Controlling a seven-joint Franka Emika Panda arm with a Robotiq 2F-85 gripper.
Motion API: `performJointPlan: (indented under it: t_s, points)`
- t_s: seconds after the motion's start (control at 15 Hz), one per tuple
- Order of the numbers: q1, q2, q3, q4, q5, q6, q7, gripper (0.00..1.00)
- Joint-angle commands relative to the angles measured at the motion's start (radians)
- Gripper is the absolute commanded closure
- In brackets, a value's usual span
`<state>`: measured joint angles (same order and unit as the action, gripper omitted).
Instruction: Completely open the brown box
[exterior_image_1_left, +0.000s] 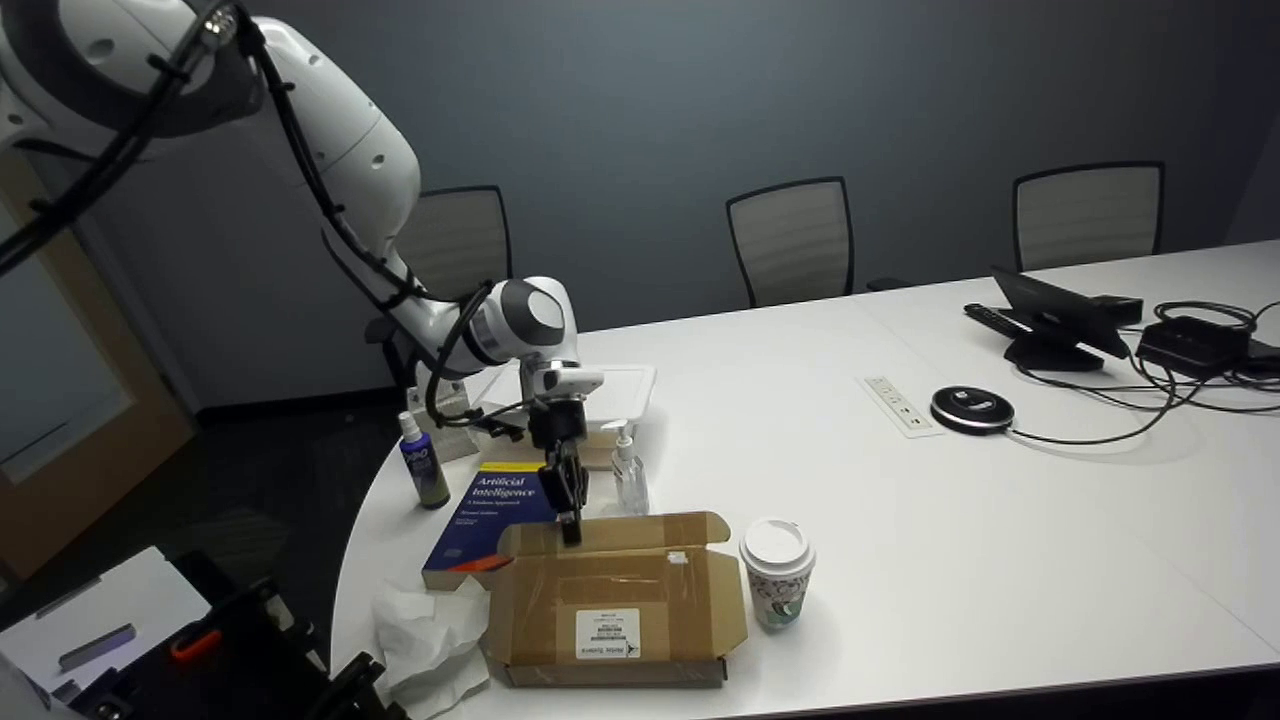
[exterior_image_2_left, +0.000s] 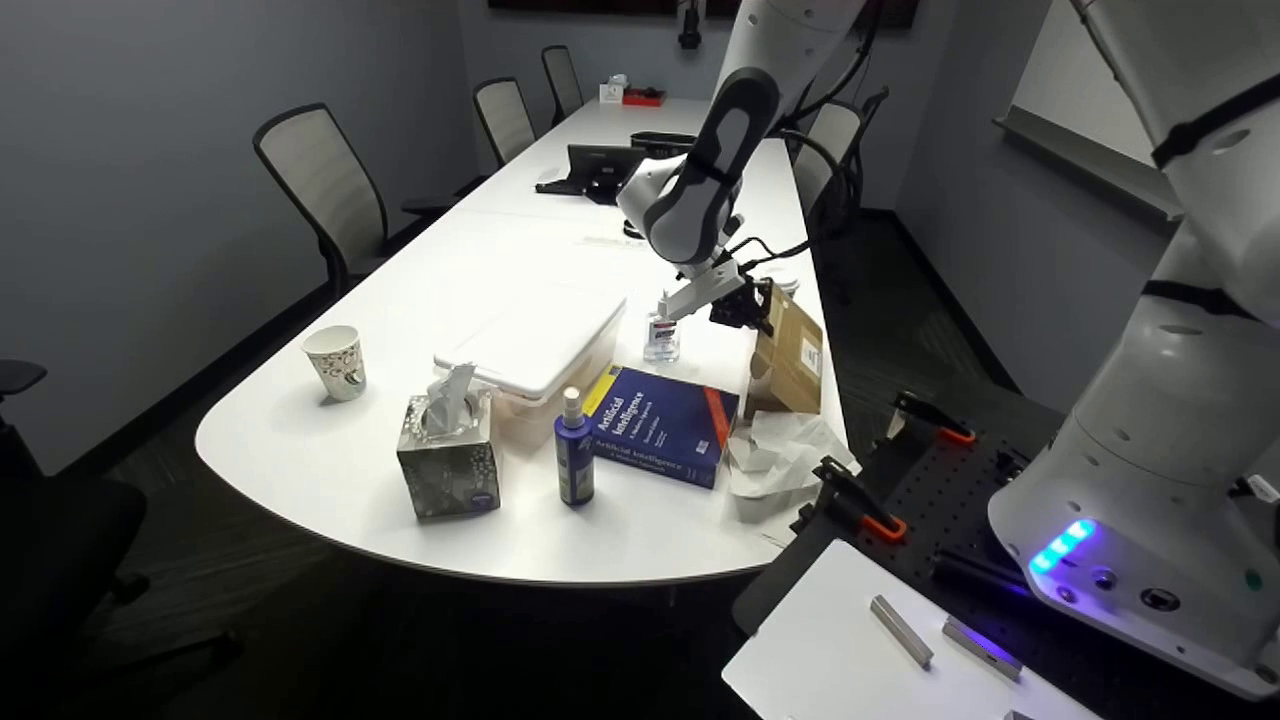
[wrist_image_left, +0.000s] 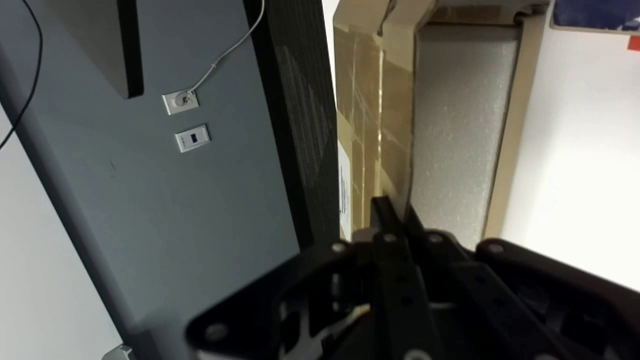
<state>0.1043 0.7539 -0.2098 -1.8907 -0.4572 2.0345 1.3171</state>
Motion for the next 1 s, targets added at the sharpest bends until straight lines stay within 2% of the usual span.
performJointPlan:
  t_s: [0.0,0.47,0.93]
  points:
    - [-0.025,-0.152,0.0,-0.189,0.014,0.137,-0.013,0.99]
    - [-0.043,-0.344,-0.037,-0.423,-0.012,0.376,-0.005,0.99]
    - [-0.061,-0.51,-0.08,-0.58,-0.05,0.47,-0.002,0.99]
